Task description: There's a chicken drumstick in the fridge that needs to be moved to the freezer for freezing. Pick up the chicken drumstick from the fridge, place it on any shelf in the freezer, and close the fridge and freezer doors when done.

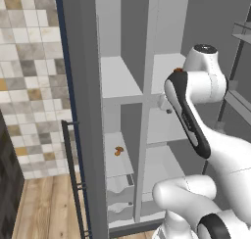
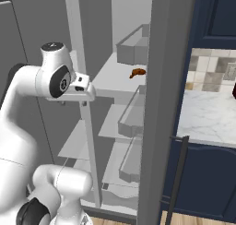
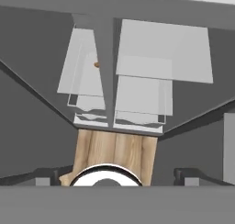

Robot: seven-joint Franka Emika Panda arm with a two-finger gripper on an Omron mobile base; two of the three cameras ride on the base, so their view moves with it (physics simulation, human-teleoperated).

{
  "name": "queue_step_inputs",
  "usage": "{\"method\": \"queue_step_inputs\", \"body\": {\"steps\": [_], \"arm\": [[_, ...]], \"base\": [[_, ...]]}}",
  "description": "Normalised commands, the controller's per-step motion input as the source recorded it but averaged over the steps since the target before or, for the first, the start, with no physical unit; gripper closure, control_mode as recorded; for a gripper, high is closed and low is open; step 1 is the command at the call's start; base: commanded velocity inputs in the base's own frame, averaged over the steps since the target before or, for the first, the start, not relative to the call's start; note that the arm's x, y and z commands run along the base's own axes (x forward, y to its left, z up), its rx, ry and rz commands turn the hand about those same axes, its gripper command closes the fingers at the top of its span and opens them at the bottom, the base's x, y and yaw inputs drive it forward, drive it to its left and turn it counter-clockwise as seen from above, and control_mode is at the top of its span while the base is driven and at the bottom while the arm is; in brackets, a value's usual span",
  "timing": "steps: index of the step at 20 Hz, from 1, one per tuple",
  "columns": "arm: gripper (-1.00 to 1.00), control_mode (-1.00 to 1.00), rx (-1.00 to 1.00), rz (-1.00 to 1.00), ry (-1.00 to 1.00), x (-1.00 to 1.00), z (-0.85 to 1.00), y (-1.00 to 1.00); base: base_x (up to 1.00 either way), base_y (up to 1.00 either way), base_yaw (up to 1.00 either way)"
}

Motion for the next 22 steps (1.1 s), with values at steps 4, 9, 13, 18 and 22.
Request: {"method": "queue_step_inputs", "body": {"steps": [4, 9, 13, 18, 22], "arm": [[-1.00, -1.00, 0.00, -0.06, -0.10, 0.00, 0.21, -0.55], [-1.00, -1.00, 0.00, -0.05, -0.05, 0.15, 0.21, -0.53], [-1.00, -1.00, 0.00, -0.07, -0.01, 0.41, 0.12, -0.39], [-1.00, -1.00, 0.00, -0.08, -0.03, 0.44, 0.07, -0.42], [-1.00, -1.00, 0.00, 0.00, -0.17, 0.48, 0.08, -0.34]], "base": [[0.00, 0.00, 0.00], [0.00, 0.00, 0.00], [0.00, 0.00, 0.00], [0.00, 0.00, 0.00], [0.00, 0.00, 0.00]]}}
